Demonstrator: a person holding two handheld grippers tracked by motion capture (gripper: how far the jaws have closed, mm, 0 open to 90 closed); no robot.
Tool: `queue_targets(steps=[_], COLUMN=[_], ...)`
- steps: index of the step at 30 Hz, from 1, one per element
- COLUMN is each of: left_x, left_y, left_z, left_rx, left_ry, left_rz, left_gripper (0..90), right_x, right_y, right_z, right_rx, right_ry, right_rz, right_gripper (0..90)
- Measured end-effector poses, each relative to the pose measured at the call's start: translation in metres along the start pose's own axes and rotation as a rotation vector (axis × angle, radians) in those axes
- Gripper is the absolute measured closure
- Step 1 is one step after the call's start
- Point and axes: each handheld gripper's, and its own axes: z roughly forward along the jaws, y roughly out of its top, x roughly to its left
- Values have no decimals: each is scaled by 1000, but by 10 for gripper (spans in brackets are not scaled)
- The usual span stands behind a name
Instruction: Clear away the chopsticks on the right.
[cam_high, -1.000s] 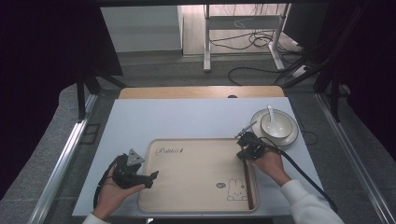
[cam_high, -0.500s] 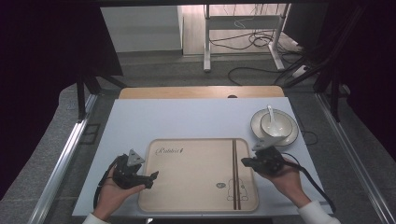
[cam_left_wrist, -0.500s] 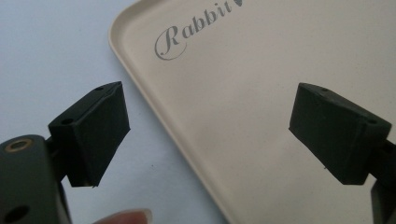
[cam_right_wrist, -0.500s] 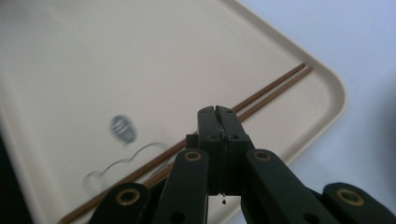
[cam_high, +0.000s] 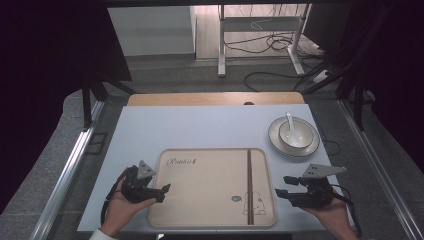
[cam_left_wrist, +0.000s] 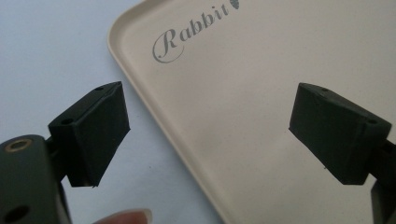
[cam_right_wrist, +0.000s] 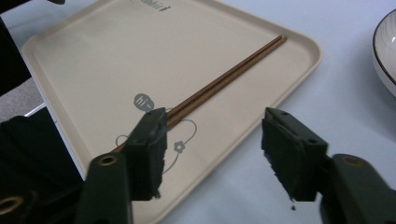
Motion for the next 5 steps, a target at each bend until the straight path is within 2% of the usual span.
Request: queue_targets(steps=[5], left_x=[1], left_y=[0], left_z=[-1], left_rx=[-5], left_ry=[2], left_rz=[-5], left_gripper=[119], right_x=[-3], right_y=[1], right_z=[1], right_rx=[-5], right_ry=[-17], right_rz=[-7], right_gripper=[318])
